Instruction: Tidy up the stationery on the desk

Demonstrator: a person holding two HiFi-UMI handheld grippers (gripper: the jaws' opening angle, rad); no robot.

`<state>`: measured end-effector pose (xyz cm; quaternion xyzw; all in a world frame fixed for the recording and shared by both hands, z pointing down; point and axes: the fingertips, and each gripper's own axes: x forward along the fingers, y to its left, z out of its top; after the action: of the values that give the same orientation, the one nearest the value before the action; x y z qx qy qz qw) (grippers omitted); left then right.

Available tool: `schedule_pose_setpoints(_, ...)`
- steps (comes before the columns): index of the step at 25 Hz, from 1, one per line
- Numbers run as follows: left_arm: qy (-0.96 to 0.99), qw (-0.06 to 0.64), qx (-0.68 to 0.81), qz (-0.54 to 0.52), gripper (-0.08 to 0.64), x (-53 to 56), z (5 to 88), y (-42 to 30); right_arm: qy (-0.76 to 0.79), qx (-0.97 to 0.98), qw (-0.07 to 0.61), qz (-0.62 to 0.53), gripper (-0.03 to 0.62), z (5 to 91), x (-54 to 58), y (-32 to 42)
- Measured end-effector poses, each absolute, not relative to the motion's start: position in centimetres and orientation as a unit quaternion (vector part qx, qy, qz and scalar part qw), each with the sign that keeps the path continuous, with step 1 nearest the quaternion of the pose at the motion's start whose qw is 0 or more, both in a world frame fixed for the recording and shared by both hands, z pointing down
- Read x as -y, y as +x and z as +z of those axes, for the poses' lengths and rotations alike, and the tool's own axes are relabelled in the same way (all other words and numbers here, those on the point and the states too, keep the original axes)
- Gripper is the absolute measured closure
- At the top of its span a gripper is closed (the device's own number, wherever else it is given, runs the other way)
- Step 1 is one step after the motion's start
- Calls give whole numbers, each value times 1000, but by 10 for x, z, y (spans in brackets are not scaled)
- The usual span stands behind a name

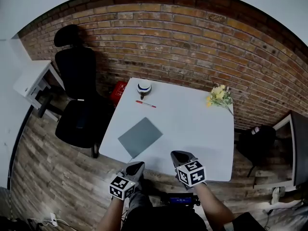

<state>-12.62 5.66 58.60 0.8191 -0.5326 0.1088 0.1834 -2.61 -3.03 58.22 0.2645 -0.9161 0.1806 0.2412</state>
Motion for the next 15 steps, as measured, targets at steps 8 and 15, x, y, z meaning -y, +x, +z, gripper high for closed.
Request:
schedule_pose_setpoints(8, 845, 176, 488, 125, 554, -13, 581, -165, 309, 901, 230, 200, 583, 576, 62, -57)
schedule_pose_setpoints(15, 865, 172, 453, 128, 554, 19, 574, -196, 346, 889, 219, 206, 583, 566, 85, -85)
